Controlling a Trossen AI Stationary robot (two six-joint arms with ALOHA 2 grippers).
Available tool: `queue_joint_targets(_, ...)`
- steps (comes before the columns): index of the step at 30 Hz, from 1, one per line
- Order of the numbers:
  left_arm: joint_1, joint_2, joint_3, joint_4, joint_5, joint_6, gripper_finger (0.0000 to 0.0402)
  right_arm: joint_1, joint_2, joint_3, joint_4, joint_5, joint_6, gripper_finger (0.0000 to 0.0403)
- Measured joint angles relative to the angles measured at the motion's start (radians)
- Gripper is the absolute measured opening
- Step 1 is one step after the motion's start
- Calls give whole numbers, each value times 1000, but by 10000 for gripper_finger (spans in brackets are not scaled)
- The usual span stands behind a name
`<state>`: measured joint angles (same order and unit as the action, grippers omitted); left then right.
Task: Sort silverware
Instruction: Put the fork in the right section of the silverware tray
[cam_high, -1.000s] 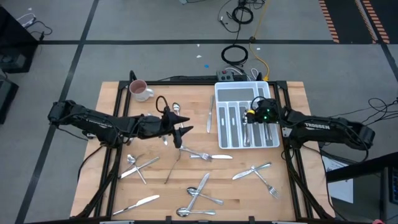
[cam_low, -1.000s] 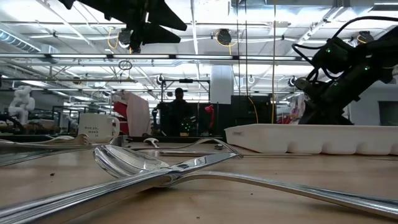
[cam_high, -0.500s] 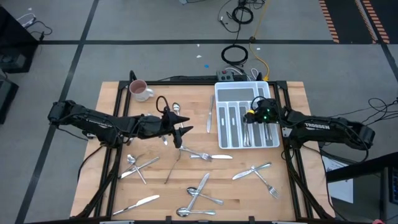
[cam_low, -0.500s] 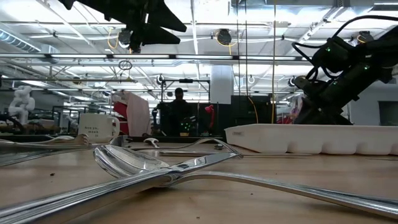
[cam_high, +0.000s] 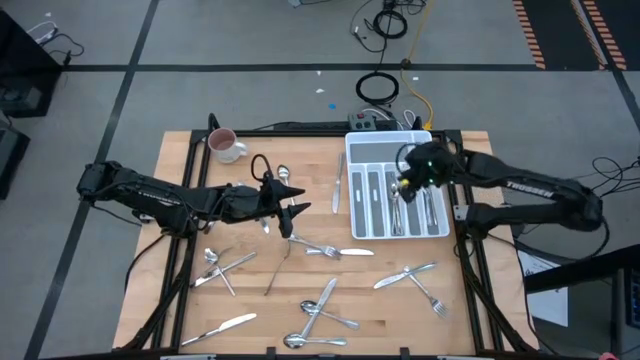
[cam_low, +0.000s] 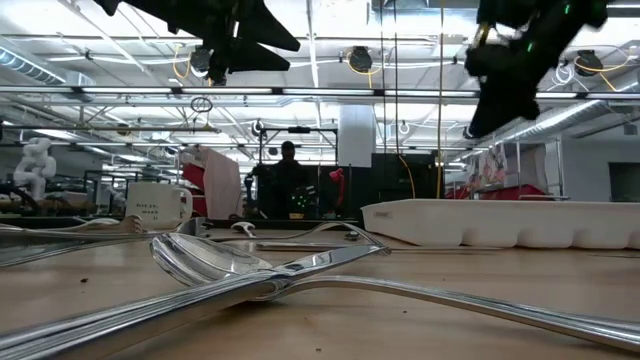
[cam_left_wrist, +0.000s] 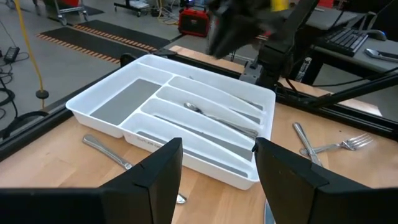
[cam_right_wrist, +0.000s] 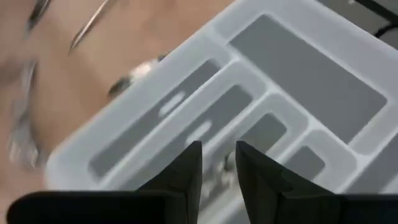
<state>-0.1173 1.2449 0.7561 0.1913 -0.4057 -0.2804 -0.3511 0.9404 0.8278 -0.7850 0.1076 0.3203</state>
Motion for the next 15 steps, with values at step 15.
queue_joint_targets(15, -87, -3, 0, -332, 185, -187, 207, 551, 237, 177, -233, 157, 254, 87)
